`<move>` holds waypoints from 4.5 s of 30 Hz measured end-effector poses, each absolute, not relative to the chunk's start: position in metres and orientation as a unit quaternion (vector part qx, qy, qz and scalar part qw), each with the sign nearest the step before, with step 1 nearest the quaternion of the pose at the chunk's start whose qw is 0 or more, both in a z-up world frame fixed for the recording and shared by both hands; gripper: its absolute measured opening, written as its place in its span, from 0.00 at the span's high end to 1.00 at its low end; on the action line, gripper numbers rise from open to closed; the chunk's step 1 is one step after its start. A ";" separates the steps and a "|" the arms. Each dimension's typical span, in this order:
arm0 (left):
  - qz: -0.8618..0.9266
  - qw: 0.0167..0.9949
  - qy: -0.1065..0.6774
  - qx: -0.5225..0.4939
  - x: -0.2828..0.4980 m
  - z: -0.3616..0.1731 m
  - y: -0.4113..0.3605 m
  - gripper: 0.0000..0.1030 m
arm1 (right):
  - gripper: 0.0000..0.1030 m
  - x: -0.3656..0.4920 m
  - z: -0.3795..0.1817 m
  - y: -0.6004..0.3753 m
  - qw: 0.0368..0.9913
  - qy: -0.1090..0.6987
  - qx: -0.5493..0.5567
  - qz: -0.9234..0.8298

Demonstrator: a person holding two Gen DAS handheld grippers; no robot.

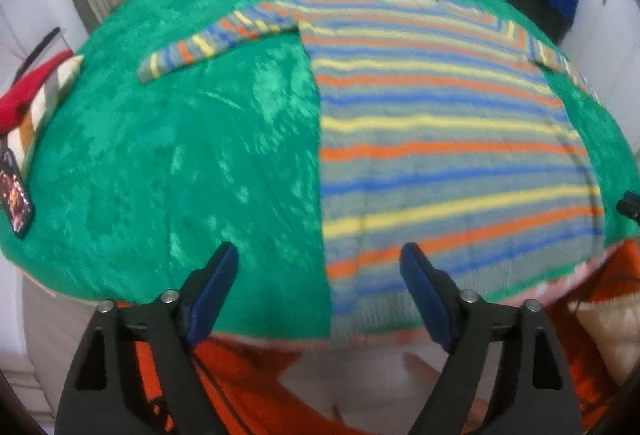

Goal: Fold small clothes

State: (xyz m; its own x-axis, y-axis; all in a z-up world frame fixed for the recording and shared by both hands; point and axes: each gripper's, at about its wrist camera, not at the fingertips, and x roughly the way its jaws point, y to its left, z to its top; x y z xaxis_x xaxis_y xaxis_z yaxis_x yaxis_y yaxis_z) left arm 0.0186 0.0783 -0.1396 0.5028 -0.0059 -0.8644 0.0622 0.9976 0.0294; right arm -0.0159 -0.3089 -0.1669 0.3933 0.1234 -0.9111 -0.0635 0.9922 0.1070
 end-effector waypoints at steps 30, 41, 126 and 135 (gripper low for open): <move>0.074 0.913 0.399 -0.036 0.078 -0.208 0.155 0.00 | 0.04 0.047 -0.230 -0.322 0.925 0.373 0.000 -0.076; 0.071 0.910 0.408 -0.017 0.080 -0.210 0.152 0.00 | 0.04 0.044 -0.231 -0.320 0.928 0.363 -0.007 -0.078; 0.063 0.921 0.385 -0.016 0.076 -0.211 0.153 0.00 | 0.23 0.310 -0.112 -0.209 0.821 0.450 0.257 0.241; 0.066 0.921 0.383 -0.013 0.076 -0.211 0.151 0.00 | 0.23 0.224 -0.147 -0.310 0.862 0.446 0.195 0.139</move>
State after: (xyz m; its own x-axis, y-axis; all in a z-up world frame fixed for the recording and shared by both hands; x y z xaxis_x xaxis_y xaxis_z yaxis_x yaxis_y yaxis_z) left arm 0.0762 0.1507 -0.2110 0.6987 0.1112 -0.7068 -0.1316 0.9910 0.0258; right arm 0.2243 -0.3096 -0.1465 0.5634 0.4141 -0.7149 -0.0664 0.8852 0.4605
